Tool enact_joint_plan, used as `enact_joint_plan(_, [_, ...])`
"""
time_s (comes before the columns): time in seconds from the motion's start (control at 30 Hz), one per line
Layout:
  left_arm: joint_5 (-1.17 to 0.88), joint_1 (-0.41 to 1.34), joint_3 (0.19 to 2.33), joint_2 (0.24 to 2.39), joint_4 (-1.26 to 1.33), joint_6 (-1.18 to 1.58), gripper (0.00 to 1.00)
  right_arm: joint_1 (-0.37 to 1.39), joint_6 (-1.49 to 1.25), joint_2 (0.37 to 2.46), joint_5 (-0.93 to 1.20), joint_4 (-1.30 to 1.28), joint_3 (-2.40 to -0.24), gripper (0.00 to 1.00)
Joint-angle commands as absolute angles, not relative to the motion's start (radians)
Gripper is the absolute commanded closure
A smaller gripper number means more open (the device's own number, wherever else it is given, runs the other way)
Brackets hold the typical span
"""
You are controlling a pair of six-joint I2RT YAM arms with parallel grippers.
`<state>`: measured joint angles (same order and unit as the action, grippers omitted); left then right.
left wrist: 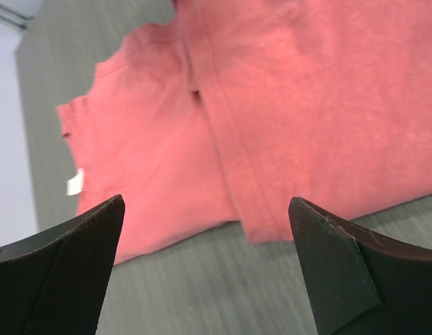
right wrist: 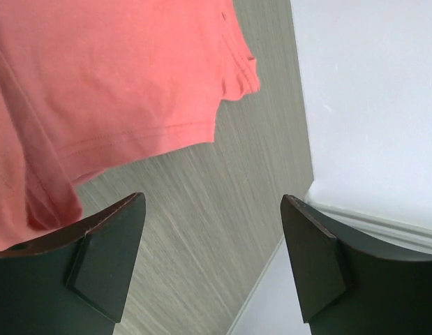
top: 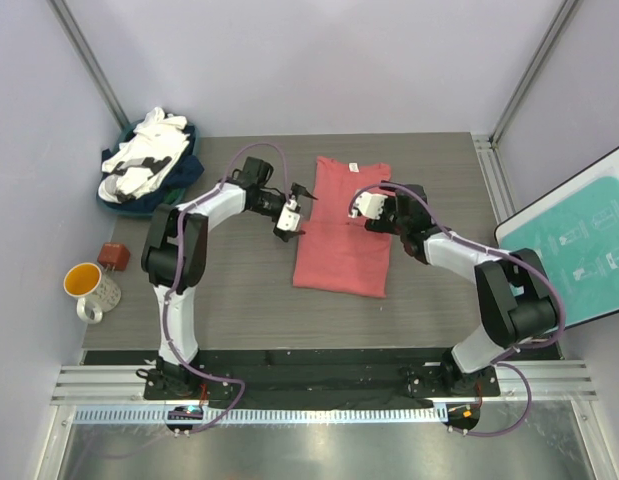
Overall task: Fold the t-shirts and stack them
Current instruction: Fold the folded rectangular tshirt in 1/3 of the way, then grab one side of the 2/3 rectangular tshirt with both arms
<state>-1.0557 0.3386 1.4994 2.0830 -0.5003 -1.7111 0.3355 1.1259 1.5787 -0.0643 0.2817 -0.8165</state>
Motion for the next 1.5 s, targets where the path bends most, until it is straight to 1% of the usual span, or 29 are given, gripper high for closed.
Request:
enact_joint_plan(0.0, [-1.086,0.330,1.473,1.927,-0.412,-1.685,0.00,0.330,1.072,1.451,0.062,0.053,-0.882,0.18])
enact_joint_plan(0.03, [-1.086,0.328,1.464,1.913,-0.472,-1.742,0.00,0.331,1.074,1.431,0.163,-0.037,-0.894,0.18])
enact_joint_plan(0.07, [-1.086,0.328,1.462,1.881,-0.614,-1.815,0.00,0.328,1.089,1.381,0.242,-0.210,-0.916,0.18])
enact_joint_plan(0.1, [-1.089,0.328,1.460,1.869,-0.691,-1.933,0.00,0.328,1.116,1.356,0.291,-0.285,-0.914,0.19])
enact_joint_plan(0.13, [-1.097,0.328,1.460,1.855,-0.763,-1.995,0.00,0.330,1.140,1.324,0.331,-0.337,-0.888,0.19])
enact_joint_plan(0.17, [-1.104,0.328,1.454,1.839,-0.913,-2.046,0.00,0.330,1.181,1.295,0.413,-0.451,-0.871,0.19])
enact_joint_plan(0.2, [-1.111,0.330,1.448,1.833,-0.993,-2.201,0.00,0.340,1.249,1.234,0.426,-0.481,-0.845,0.19])
enact_joint_plan(0.27, [-1.108,0.334,1.405,1.824,-1.182,-2.342,0.00,0.348,1.326,1.183,0.468,-0.578,-0.776,0.19])
enact_joint_plan(0.3, [-1.104,0.336,1.384,1.815,-1.219,-2.405,0.00,0.356,1.369,1.139,0.478,-0.597,-0.756,0.19])
enact_joint_plan(0.37, [-1.094,0.344,1.312,1.807,-1.270,-2.509,0.00,0.364,1.405,1.114,0.508,-0.656,-0.716,0.19])
enact_joint_plan(0.47, [-1.059,0.357,1.237,1.805,-1.275,-2.588,0.00,0.386,1.401,1.103,0.523,-0.684,-0.698,0.19])
enact_joint_plan(0.6, [-1.048,0.370,1.187,1.813,-1.238,-2.592,0.00,0.423,1.401,1.114,0.522,-0.690,-0.686,0.20])
enact_joint_plan(0.83, [-1.046,0.390,1.129,1.841,-1.100,-2.521,0.00,0.498,1.359,1.132,0.476,-0.533,-0.595,0.20])
enact_joint_plan(0.93, [-1.040,0.390,1.115,1.858,-0.978,-2.438,0.00,0.511,1.328,1.147,0.462,-0.450,-0.571,0.20])
enact_joint_plan(1.07, [-1.032,0.390,1.114,1.878,-0.842,-2.373,0.00,0.517,1.333,1.169,0.440,-0.422,-0.568,0.20])
enact_joint_plan(1.2, [-1.039,0.390,1.117,1.901,-0.798,-2.361,0.00,0.517,1.327,1.180,0.430,-0.407,-0.563,0.21])
enact_joint_plan(1.43, [-1.039,0.397,1.147,1.960,-0.796,-2.391,0.00,0.517,1.325,1.200,0.423,-0.393,-0.555,0.21])
enact_joint_plan(1.47, [-1.031,0.397,1.150,1.968,-0.796,-2.410,0.02,0.517,1.325,1.212,0.423,-0.391,-0.557,0.21])
